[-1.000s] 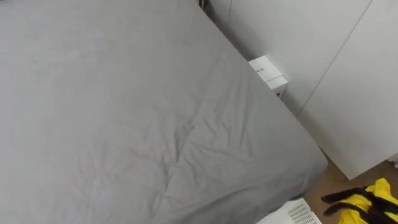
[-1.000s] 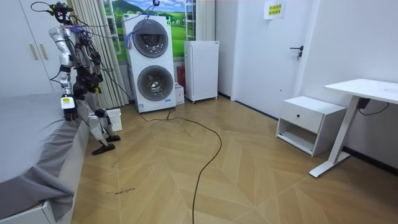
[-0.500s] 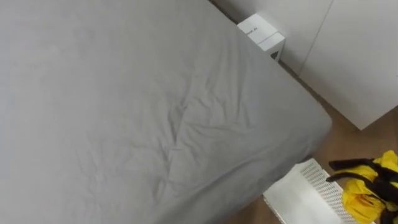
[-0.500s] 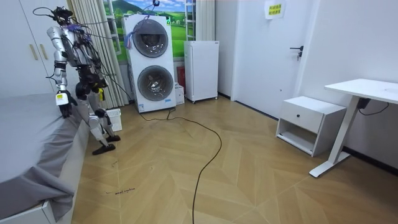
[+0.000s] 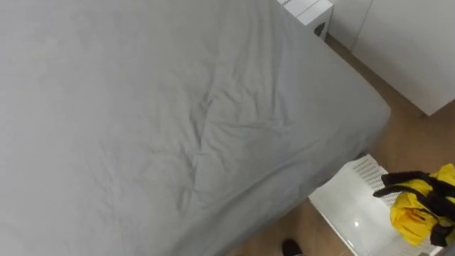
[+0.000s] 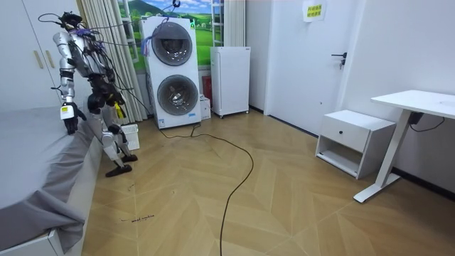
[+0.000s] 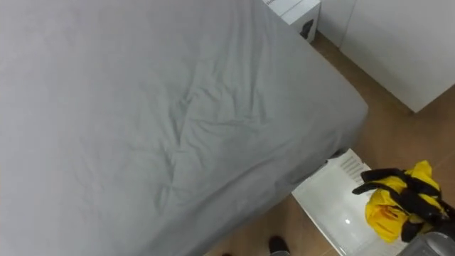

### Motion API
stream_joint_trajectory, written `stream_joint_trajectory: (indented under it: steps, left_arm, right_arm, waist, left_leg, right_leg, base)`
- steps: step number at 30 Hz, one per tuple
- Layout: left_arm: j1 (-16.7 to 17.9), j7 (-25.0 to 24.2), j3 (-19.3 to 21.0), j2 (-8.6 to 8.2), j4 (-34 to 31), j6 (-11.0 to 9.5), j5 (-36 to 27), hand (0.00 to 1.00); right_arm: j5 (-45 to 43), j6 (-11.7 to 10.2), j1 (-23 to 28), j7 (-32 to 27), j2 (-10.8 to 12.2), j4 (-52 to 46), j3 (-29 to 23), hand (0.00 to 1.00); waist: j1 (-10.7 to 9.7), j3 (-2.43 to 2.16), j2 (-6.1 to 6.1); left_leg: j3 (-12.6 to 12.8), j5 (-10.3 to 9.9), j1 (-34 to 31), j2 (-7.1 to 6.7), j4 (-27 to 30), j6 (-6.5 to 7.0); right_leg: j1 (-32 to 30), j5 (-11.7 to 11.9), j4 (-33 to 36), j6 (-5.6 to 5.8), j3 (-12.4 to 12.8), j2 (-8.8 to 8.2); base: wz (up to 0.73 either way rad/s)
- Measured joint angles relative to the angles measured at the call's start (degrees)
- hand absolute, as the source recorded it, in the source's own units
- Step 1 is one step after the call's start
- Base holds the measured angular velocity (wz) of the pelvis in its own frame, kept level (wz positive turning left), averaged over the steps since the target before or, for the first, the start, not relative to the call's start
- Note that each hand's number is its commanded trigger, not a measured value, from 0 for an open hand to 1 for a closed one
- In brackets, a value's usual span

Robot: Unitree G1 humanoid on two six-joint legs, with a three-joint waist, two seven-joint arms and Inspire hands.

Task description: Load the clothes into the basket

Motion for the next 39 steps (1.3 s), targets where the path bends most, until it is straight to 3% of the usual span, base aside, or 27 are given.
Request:
stream_joint_trajectory:
  steps: [2, 3, 4, 5, 14, 22, 24, 25, 26, 30, 37, 38, 39]
  left_arm:
    - [0.1, 0.0, 0.0, 0.0, 0.0, -0.6, 0.0, 0.0]
    - [0.0, 0.0, -0.2, 0.0, 0.1, -1.0, 0.0, 0.0]
    - [0.0, 0.0, -0.2, 0.0, 0.1, -1.2, -0.1, 0.0]
    - [0.0, 0.0, -0.2, 0.02, 0.1, -1.6, -0.2, 0.0]
    - [0.2, 0.0, -0.2, 0.13, 0.1, -2.2, -0.7, 0.0]
    - [0.0, -0.1, -0.2, 0.15, 0.0, -2.2, -0.5, 0.0]
    - [0.3, -0.3, -0.2, 0.16, 0.0, -2.2, -0.6, 0.0]
    - [0.3, -0.3, -0.2, 0.2, 0.0, -2.2, -0.6, 0.0]
    - [0.3, -0.4, -0.2, 0.26, -0.1, -2.4, -0.7, 0.0]
    - [2.2, -0.4, 0.4, 0.3, -1.6, -3.3, -0.6, 0.0]
    - [3.5, -0.4, 3.4, 0.54, -3.0, -4.1, -0.1, 0.0]
    - [3.5, -0.4, 4.5, 0.57, -3.3, -4.1, 0.2, 0.0]
    - [3.8, -0.2, 4.5, 0.77, -3.4, -4.4, 0.4, 0.0]
  right_arm:
    - [0.0, -1.0, 0.2, -0.2, 0.0, 0.3, 0.0, 1.0]
    - [0.2, -1.6, 0.1, -0.3, 0.0, 1.0, 0.0, 0.9]
    - [0.2, -2.0, 0.1, -0.3, -0.1, 1.4, 0.0, 0.04]
    - [0.5, -2.3, 0.3, -0.3, -0.2, 2.6, -0.1, 0.0]
    - [0.8, -3.1, 1.6, -1.1, -0.5, 5.9, -1.7, 0.0]
    - [2.3, -3.5, 3.8, -1.0, -0.5, 6.6, -2.3, 0.0]
    - [2.3, -3.5, 4.0, -0.5, -0.5, 6.3, -2.3, 0.0]
    - [2.3, -3.5, 4.1, -0.4, -0.5, 6.3, -2.3, 0.0]
    - [2.3, -3.5, 4.3, -0.2, -0.5, 6.3, -2.3, 0.0]
    - [3.6, -3.5, 5.4, 0.8, -0.4, 6.3, -2.3, 0.0]
    - [6.8, -3.2, 7.1, 1.4, 0.3, 6.3, -2.3, 0.0]
    - [6.7, -3.2, 8.1, 1.4, 0.4, 6.2, -2.3, 0.0]
    - [6.7, -3.0, 8.7, 1.4, 0.7, 6.2, -2.2, 0.0]
  waist:
    - [0.0, 0.01, 0.0]
    - [0.0, 0.03, -0.03]
    - [0.0, 0.05, -0.06]
    - [0.0, 0.06, -0.08]
    - [0.0, 0.07, -0.1]
    - [-0.4, 0.07, -0.06]
    - [-0.4, 0.25, -0.31]
    - [-0.5, 0.08, -0.08]
    - [-0.5, 0.39, -0.53]
    - [-0.5, 0.47, -1.16]
    - [-0.2, 0.15, -3.23]
    - [-0.1, 0.13, -3.95]
    - [0.3, -0.19, -4.81]
  left_leg:
    - [-0.1, 0.1, 0.0, -0.08, -0.3, 0.01]
    - [-0.1, 0.1, 0.0, -0.1, -0.3, 0.01]
    - [-0.1, 0.1, 0.0, -0.11, -0.3, 0.01]
    - [-0.1, 0.1, 0.0, -0.12, -0.3, 0.01]
    - [-0.1, 0.1, 0.1, -0.09, 0.1, 0.02]
    - [-2.2, 0.1, 1.5, -0.21, 0.1, 0.02]
    - [-3.2, 0.1, 1.8, -0.3, 0.1, 0.02]
    - [-3.3, 0.1, 1.8, -0.29, 0.1, 0.02]
    - [-3.5, 0.1, 1.9, -0.29, 0.1, 0.03]
    - [-4.7, 0.1, 4.0, -0.32, -0.3, 0.03]
    - [-5.6, 0.1, 6.4, -0.27, -0.5, 0.02]
    - [-6.2, 0.1, 7.4, -0.32, -0.7, 0.01]
    - [-6.3, 0.1, 8.3, -0.35, -0.8, 0.0]
  right_leg:
    - [0.2, 0.0, 0.0, -0.01, -0.3, -0.13]
    - [0.2, -0.1, 0.0, 0.01, -0.5, -0.21]
    - [0.2, -0.1, 0.0, 0.03, -0.6, -0.24]
    - [0.2, -0.1, -0.1, 0.06, -0.5, -0.3]
    - [0.5, -0.3, -0.1, 0.21, -0.7, -0.41]
    - [3.2, -0.4, -1.5, 0.14, -3.6, -1.15]
    - [4.4, -0.4, -1.9, 0.15, -4.7, -1.36]
    - [4.6, -0.4, -2.0, 0.13, -5.1, -1.44]
    - [5.0, -0.5, -2.1, 0.1, -5.4, -1.52]
    - [7.7, -0.9, -3.3, -0.07, -6.9, -1.65]
    - [11.9, -0.9, -5.7, -0.3, -8.8, -1.66]
    - [13.4, -0.9, -6.3, -0.31, -9.4, -1.71]
    - [14.7, -1.0, -7.1, -0.34, -10.0, -1.76]
  base:
    - [0.08]
    - [0.08]
    - [0.09]
    - [0.09]
    - [0.0]
    - [0.14]
    - [0.16]
    - [0.24]
    - [0.23]
    - [0.18]
    - [0.17]
    - [0.23]
    - [0.19]
